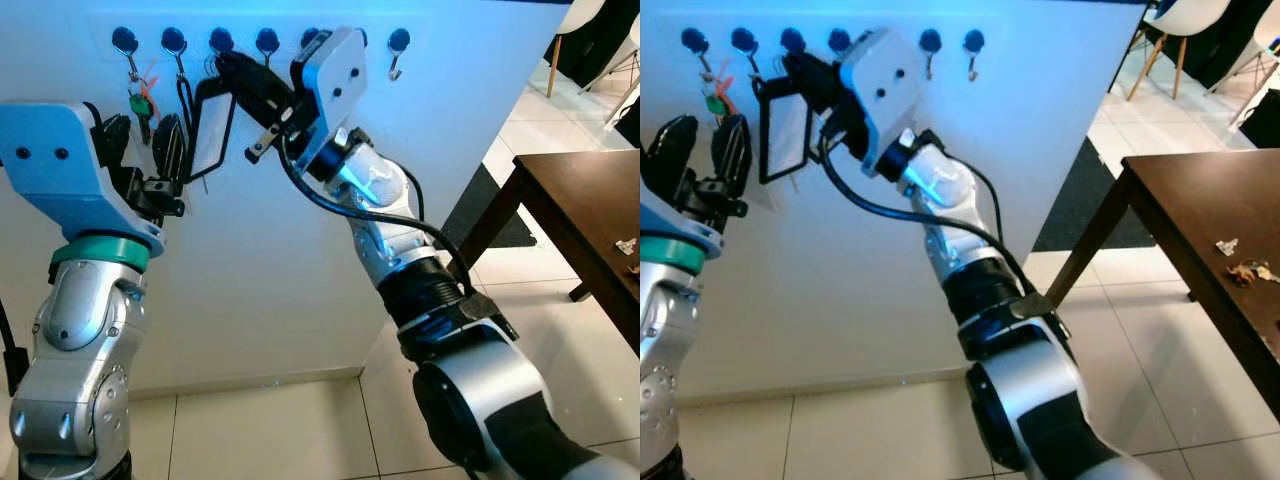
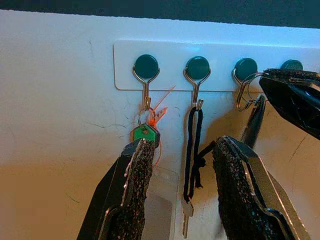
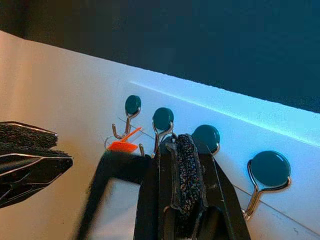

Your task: Hang keys on a hook

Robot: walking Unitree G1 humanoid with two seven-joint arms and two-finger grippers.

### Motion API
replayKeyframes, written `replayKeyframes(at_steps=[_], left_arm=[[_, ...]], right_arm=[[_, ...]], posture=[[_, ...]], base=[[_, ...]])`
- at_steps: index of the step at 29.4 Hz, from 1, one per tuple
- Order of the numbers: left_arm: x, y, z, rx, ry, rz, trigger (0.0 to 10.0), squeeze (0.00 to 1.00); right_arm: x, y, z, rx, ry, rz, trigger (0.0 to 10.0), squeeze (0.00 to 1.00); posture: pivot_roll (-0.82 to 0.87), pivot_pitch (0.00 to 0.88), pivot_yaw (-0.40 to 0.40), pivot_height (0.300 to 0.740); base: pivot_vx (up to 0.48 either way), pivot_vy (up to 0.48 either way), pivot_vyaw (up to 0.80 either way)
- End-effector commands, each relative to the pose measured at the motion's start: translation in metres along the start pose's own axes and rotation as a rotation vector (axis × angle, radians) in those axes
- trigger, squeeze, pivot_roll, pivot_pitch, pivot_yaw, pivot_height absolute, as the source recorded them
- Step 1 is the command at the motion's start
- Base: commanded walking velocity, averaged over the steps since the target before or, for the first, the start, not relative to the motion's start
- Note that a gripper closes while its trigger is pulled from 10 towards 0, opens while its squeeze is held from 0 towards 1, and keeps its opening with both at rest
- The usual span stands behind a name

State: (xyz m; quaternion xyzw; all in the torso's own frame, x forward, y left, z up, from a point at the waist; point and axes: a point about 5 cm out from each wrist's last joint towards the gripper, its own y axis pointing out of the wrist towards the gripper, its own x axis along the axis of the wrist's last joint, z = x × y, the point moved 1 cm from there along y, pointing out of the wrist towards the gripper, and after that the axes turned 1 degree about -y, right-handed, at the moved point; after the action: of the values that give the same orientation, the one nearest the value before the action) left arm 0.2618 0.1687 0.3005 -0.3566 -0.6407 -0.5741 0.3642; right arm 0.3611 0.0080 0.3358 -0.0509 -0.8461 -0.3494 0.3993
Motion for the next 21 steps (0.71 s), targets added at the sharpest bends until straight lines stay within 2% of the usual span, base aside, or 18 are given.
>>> replayKeyframes(at_steps=[1, 7, 11, 14, 21], left_arm=[[0.001, -0.001, -0.002, -0.013, -0.003, 0.002, 10.0, 0.00], [0.001, -0.001, -0.002, -0.014, -0.002, 0.002, 10.0, 0.00], [0.002, -0.001, -0.002, -0.014, -0.002, 0.002, 10.0, 0.00], [0.002, 0.000, -0.003, -0.016, -0.004, 0.002, 10.0, 0.00], [0.003, 0.000, -0.003, -0.013, -0.005, 0.000, 10.0, 0.00]], right_arm=[[0.006, 0.006, -0.001, -0.008, 0.001, -0.030, 10.0, 0.00], [0.006, 0.008, -0.003, -0.015, -0.006, -0.021, 10.0, 0.00], [-0.001, 0.006, -0.004, -0.028, -0.012, 0.018, 10.0, 0.00], [-0.012, 0.004, -0.001, -0.017, -0.005, 0.087, 10.0, 0.00], [-0.016, 0.004, -0.001, -0.015, 0.016, 0.114, 10.0, 0.00]], posture=[[0.06, 0.062, 0.040, 0.740], [0.06, 0.062, 0.040, 0.740], [0.06, 0.065, 0.041, 0.740], [0.06, 0.065, 0.045, 0.740], [0.06, 0.065, 0.043, 0.740]], base=[[0.000, 0.000, 0.00], [0.000, 0.000, 0.00], [0.000, 0.000, 0.00], [0.000, 0.000, 0.00], [0.000, 0.000, 0.00]])
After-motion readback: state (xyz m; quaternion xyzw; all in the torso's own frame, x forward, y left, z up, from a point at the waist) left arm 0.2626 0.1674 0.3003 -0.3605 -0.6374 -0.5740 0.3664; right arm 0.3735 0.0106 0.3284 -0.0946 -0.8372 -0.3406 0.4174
